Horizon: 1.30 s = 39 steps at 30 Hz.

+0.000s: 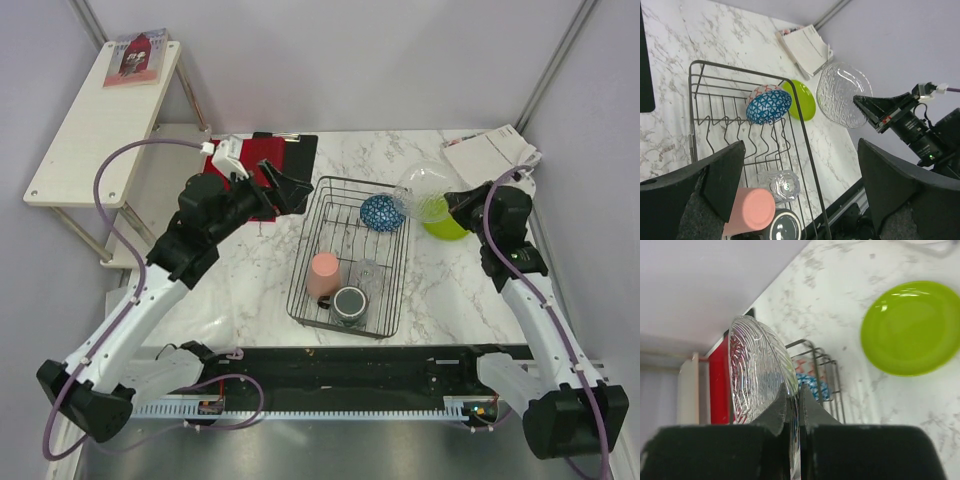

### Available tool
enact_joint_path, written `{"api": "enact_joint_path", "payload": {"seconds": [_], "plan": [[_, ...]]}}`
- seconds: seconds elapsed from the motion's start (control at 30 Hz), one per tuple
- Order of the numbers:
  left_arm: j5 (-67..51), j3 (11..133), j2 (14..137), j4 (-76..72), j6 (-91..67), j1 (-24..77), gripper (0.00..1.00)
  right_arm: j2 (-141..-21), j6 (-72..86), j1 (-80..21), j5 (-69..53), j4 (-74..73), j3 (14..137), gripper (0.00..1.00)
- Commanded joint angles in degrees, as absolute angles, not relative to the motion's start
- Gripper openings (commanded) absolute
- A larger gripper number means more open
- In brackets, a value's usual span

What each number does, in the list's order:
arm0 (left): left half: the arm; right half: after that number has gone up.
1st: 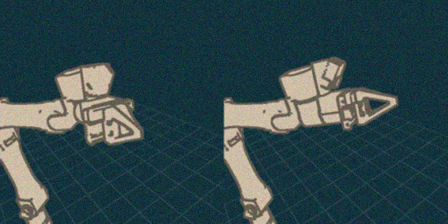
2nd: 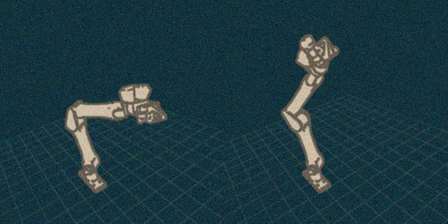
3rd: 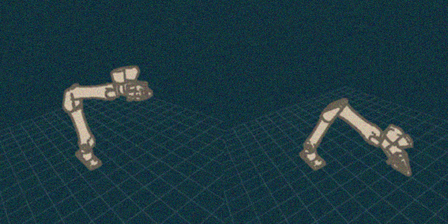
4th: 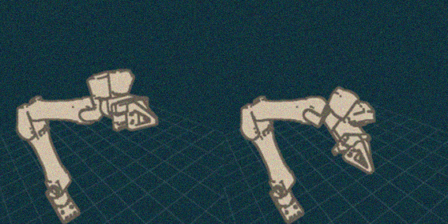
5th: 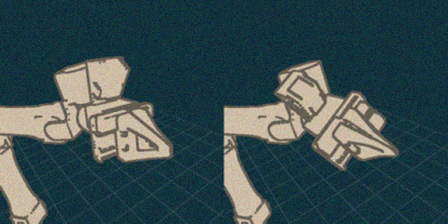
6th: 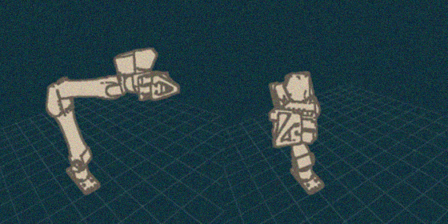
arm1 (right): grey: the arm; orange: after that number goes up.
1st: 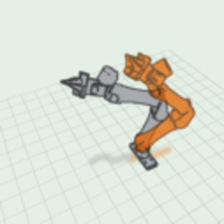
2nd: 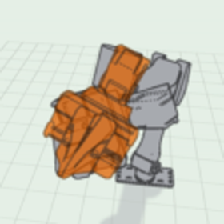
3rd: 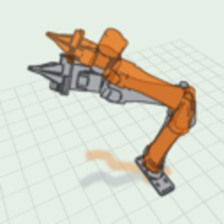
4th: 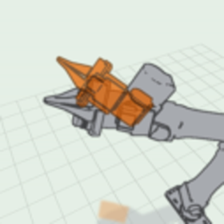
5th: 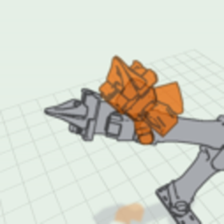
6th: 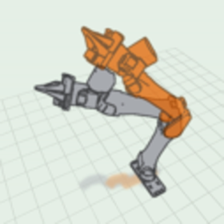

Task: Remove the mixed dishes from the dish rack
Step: Place the plate at the center of the board.

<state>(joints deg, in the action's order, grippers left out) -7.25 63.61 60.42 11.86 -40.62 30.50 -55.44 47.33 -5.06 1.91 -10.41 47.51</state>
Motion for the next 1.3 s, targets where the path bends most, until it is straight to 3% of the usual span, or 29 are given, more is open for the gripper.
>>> {"api": "enact_joint_path", "payload": {"seconds": [0.0,0.3,0.53,0.93,1.0,1.03,1.13,1.27], "plan": [[-2.6,59.2,54.5,11.4,-38.6,30.5,0.99,-57.5,52.5,0.2,8.3,-11.9,45.4,0.00],[3.3,51.3,43.9,10.5,-36.9,30.5,0.99,-67.5,56.5,7.8,8.3,-0.4,37.8,0.00],[2.3,48.9,43.0,12.5,-38.1,30.5,0.98,-79.6,55.6,8.0,8.2,3.2,42.9,0.00],[0.7,46.8,44.6,12.9,-39.3,30.5,0.99,-89.9,51.2,8.2,8.8,5.2,48.4,0.01],[0.4,46.8,45.2,12.9,-39.2,30.5,0.99,-90.5,50.2,8.2,9.1,3.9,48.8,0.12],[0.3,46.8,45.3,12.9,-39.1,30.5,0.99,-90.4,49.8,8.1,9.4,3.7,48.6,0.27],[0.3,46.8,45.8,12.9,-39.0,30.5,0.99,-88.9,48.8,8.2,11.2,3.0,47.7,0.51],[0.3,46.9,46.8,12.8,-39.0,30.5,0.99,-87.0,47.8,8.0,12.6,1.4,48.0,0.63]]}}
